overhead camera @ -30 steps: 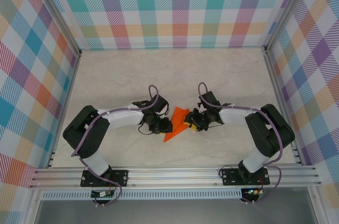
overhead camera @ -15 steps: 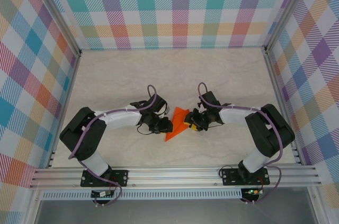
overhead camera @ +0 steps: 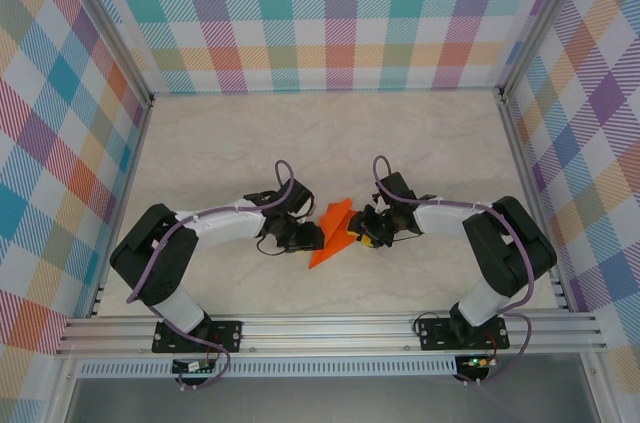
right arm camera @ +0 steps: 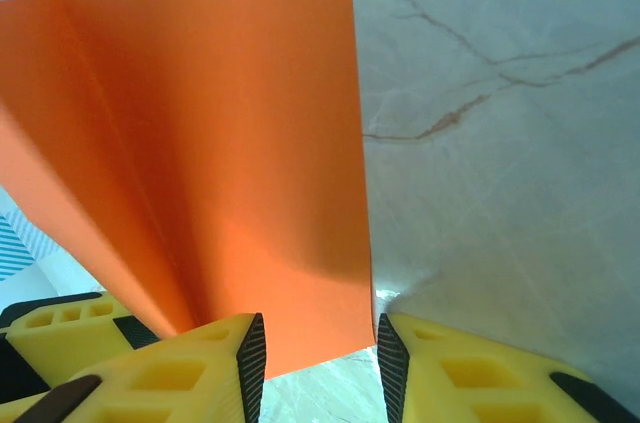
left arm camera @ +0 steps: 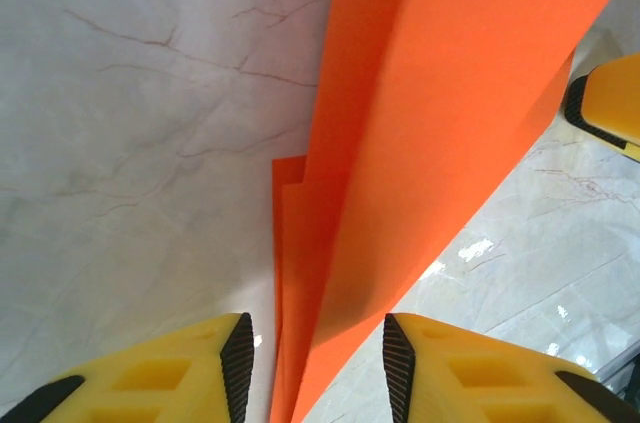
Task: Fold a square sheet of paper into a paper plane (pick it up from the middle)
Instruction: Turn over the paper at the center of the table.
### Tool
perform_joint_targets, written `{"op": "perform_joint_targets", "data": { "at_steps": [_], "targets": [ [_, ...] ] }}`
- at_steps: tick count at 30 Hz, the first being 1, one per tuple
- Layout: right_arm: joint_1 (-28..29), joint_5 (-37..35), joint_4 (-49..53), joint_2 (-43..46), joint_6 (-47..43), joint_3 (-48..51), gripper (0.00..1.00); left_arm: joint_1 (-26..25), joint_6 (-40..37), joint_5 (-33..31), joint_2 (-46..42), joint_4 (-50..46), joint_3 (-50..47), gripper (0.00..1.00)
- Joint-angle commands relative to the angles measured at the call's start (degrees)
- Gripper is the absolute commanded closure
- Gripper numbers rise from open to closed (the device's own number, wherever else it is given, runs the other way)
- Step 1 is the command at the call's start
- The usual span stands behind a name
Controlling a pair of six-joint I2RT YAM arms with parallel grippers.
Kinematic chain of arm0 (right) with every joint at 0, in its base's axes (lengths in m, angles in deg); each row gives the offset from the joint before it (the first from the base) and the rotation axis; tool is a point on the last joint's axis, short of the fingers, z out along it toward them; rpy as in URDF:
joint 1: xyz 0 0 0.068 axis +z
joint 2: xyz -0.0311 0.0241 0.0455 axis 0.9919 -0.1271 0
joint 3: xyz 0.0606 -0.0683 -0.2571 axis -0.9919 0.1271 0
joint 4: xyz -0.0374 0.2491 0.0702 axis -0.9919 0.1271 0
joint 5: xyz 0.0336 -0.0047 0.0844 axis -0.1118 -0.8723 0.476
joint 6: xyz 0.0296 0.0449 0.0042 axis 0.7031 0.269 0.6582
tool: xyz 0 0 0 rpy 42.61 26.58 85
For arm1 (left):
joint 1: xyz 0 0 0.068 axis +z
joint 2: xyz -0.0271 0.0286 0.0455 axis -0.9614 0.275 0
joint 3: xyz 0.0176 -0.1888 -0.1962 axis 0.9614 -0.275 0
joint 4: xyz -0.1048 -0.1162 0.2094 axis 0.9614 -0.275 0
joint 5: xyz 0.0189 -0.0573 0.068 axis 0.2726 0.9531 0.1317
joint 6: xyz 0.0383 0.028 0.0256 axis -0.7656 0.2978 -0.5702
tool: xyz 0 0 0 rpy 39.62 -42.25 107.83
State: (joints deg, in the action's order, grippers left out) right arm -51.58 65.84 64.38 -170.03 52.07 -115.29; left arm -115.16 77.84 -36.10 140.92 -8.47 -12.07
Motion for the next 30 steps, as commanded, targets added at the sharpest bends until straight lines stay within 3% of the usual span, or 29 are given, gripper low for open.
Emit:
{"op": "perform_joint_targets", "data": {
  "at_steps": [1, 7, 19, 30],
  "targets": [
    [0.7, 1.29, -0.95, -1.3, -0.87, -0.95, 0.63, 0.38, 0.58, -0.18, -1.61, -0.64, -1.74, 0.57],
    [0.7, 0.83, -0.82, -1.55, -0.98, -0.91, 0.63, 0.34, 2.06, 2.86, 0.53, 3.31, -3.34, 0.57],
    [1.73, 1.41, -2.43, -3.38, 0.7, -3.0, 0.62, 0.36, 1.35, 5.01, 2.61, 3.44, -1.75, 0.67],
    [2.36, 1.79, -4.16, -3.37, 2.03, -3.37, 0.63, 0.36, 0.92, 5.47, 2.69, 3.61, -1.38, 0.68]
  ]
}}
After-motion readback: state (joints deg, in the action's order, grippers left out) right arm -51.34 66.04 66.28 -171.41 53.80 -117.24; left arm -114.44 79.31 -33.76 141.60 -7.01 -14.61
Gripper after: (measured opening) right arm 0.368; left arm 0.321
